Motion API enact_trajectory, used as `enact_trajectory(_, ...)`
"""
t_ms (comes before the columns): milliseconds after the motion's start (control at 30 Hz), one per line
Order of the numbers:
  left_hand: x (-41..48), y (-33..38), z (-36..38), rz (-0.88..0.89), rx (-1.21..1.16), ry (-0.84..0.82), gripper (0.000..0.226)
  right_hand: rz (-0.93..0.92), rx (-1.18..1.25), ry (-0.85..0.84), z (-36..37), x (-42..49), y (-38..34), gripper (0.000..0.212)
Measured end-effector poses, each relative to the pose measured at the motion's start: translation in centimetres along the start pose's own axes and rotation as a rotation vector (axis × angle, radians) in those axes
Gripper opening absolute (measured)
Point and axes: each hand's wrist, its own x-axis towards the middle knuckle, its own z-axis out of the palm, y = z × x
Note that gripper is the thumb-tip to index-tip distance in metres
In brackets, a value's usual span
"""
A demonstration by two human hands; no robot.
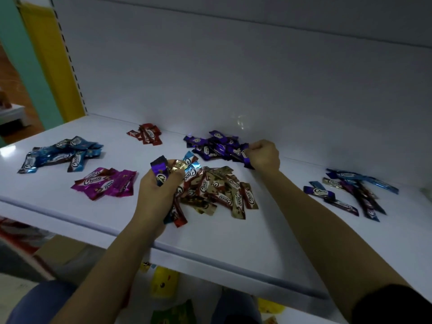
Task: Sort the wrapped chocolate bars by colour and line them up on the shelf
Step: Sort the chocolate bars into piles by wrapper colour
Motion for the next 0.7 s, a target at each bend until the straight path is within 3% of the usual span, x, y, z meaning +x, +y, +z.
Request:
enact_trajectory(133, 0.2, -0.3, 0.0, 0.001, 0.031, -0.012, 0.015, -0.132, -0.374, 0.093, 0.3, 0.5, -0.2, 0.014)
enact_trajectory(233, 0.4, -0.3, 0.2, 0.003, 0.043, -0.016, 0.012, -0.274, -0.082, 0.093, 0.9, -1.2, -1.6, 0.006)
enact_trajectory(333, 0.3, -0.1, 0.4, 0.024, 0.054, -0.017, 0.009, -0.365, 0.333, -0.176, 1.1, -5.8, -5.0, 0.013)
enact_trajectory(433, 0.1, 0.1, 0.2, 0.079, 0.106, -0.047, 0.011, -0.522, 0.353, -0.574, 1.2, -9.7, -7.9, 0.023)
enact_trajectory(500, 0.0, 0.2, 0.2, 0.134, 0.157, -0.083, 0.015, -0.606, 0.263, -0.714, 1.4, -10.9, -9.0, 0.022)
enact_trajectory(600, -0.2, 0.4, 0.3, 0.143, 0.186, -0.097, 0.018, -0.602, 0.29, -0.72, 1.4, -11.4, -9.9, 0.012)
enact_trajectory(700, -0.2, 0.1, 0.2, 0.118, 0.182, -0.069, 0.011, -0.39, 0.468, -0.64, 1.3, -11.0, -10.1, 0.013)
